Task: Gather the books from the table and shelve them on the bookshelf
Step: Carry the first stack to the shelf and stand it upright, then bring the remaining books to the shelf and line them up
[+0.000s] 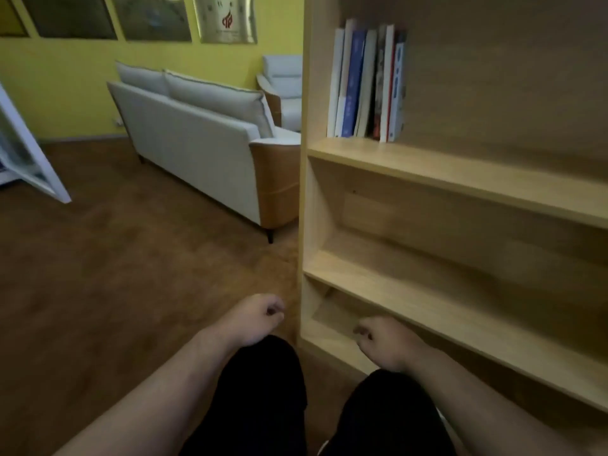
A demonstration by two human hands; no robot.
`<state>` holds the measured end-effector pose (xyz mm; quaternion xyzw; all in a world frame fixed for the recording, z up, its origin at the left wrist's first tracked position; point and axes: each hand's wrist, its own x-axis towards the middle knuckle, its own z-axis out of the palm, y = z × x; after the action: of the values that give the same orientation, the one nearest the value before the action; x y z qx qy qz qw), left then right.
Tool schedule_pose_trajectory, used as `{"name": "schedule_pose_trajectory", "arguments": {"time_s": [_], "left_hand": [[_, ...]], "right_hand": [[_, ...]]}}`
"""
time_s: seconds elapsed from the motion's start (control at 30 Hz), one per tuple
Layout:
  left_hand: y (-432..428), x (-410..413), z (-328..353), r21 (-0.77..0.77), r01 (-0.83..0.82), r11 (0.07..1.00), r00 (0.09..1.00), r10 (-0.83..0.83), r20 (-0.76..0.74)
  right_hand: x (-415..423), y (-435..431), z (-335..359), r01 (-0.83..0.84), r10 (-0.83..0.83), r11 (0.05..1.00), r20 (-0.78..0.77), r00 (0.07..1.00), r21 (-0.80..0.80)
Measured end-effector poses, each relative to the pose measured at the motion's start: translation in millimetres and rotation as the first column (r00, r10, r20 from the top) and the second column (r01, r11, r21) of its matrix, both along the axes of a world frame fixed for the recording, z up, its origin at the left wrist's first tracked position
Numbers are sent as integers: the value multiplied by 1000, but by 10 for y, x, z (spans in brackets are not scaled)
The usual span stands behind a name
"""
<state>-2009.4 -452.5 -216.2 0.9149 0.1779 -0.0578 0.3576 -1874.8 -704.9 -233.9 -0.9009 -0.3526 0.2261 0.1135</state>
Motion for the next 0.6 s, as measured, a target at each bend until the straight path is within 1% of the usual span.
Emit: {"name": "schedule_pose_trajectory", "arguments": {"time_s": [0.1, 0.23, 0.3, 0.37, 0.47, 0.53, 0.6], "left_hand": [[205, -94, -390, 0, -26, 1000, 993, 25, -114], [586, 9, -953, -70, -73, 995, 958, 50, -282], [764, 89, -1196, -141, -98, 985, 927, 39, -372], [907, 139, -1374, -224, -94, 970, 883, -23, -469], [1060, 169, -1465, -296, -116, 948, 836, -68, -545], [1130, 138, -1413, -329, -203, 922, 830, -17, -558], [1144, 33, -1268, -332, -277, 902, 809, 33, -587]], "right_hand": [[12, 162, -336, -15, 12, 999, -66, 998, -45], [169, 518, -778, -26, 11, 995, -161, 987, -95], [251, 741, -961, -28, 1, 991, -214, 977, -127], [299, 958, -1080, 1, -41, 990, -271, 962, -143], [301, 1195, -1119, 17, -93, 976, -347, 933, -216], [276, 1275, -1039, 39, -141, 964, -380, 914, -263], [199, 1299, -852, 61, -186, 952, -409, 893, -301]]}}
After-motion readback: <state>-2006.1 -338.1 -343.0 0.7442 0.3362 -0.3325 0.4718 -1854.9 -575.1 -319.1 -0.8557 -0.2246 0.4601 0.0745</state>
